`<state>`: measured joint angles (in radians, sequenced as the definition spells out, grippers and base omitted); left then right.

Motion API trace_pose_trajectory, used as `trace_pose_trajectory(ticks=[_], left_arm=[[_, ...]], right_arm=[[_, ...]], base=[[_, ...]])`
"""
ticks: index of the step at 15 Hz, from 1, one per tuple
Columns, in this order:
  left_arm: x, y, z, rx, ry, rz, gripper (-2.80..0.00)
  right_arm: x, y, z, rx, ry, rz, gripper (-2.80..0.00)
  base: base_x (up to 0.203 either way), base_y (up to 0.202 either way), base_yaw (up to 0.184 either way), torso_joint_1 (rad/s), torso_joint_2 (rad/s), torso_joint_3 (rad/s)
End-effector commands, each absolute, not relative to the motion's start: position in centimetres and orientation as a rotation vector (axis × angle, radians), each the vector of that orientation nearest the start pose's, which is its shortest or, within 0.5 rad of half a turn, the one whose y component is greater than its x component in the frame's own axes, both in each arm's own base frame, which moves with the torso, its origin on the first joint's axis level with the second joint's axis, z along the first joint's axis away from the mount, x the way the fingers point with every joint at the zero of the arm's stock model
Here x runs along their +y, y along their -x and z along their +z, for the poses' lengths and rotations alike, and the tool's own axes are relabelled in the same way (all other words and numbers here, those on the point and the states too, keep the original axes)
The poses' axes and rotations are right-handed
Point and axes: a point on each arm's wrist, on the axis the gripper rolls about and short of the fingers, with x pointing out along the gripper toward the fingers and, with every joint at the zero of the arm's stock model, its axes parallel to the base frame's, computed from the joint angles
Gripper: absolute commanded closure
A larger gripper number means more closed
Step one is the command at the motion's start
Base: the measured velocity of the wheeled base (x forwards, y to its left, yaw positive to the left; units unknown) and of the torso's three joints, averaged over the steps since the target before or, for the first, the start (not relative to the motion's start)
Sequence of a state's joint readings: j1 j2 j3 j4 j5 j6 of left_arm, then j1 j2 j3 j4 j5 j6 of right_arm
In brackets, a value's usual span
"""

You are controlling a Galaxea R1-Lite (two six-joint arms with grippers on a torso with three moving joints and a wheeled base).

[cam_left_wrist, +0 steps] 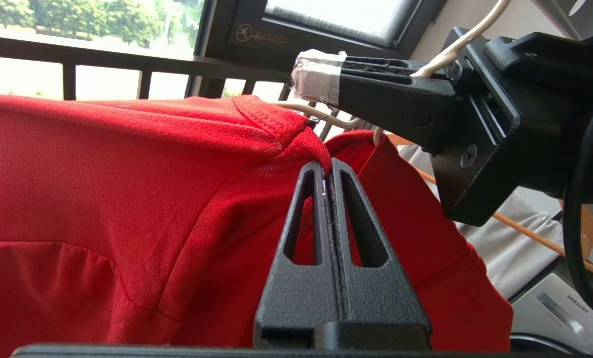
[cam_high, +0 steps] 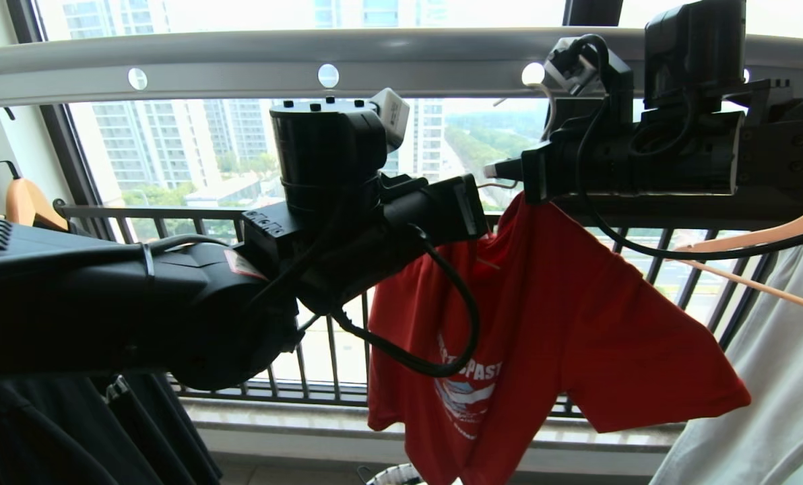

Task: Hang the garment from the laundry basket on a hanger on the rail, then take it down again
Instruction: Take the clothes off the clothes rack

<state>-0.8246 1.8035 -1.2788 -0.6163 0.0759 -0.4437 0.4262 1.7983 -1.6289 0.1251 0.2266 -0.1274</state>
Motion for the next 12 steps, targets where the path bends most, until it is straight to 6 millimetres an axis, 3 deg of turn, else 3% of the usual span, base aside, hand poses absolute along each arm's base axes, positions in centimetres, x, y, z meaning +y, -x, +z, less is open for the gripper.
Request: trace_pose_trajectory(ticks=[1, 7, 12], left_arm=[[-26.1, -23.3, 28.4, 0.075, 0.466, -0.781, 0.00], [-26.3, -22.5, 28.4, 0.073, 0.449, -0.803, 0.00], [-24.9, -25.1, 28.4, 0.011, 0.348, -0.720, 0.00]], right_arm=[[15.1, -31.8, 30.6, 0.262, 0.154, 0.669, 0.00], [15.0, -31.8, 30.6, 0.262, 0.155, 0.660, 0.00], [15.2, -31.3, 30.9, 0.254, 0.156, 0.669, 0.00]], base=[[0.000, 0.000, 0.000, 0.000, 0.00, 0.000], [0.000, 0.000, 0.000, 0.000, 0.00, 0.000], [0.000, 0.000, 0.000, 0.000, 0.00, 0.000]])
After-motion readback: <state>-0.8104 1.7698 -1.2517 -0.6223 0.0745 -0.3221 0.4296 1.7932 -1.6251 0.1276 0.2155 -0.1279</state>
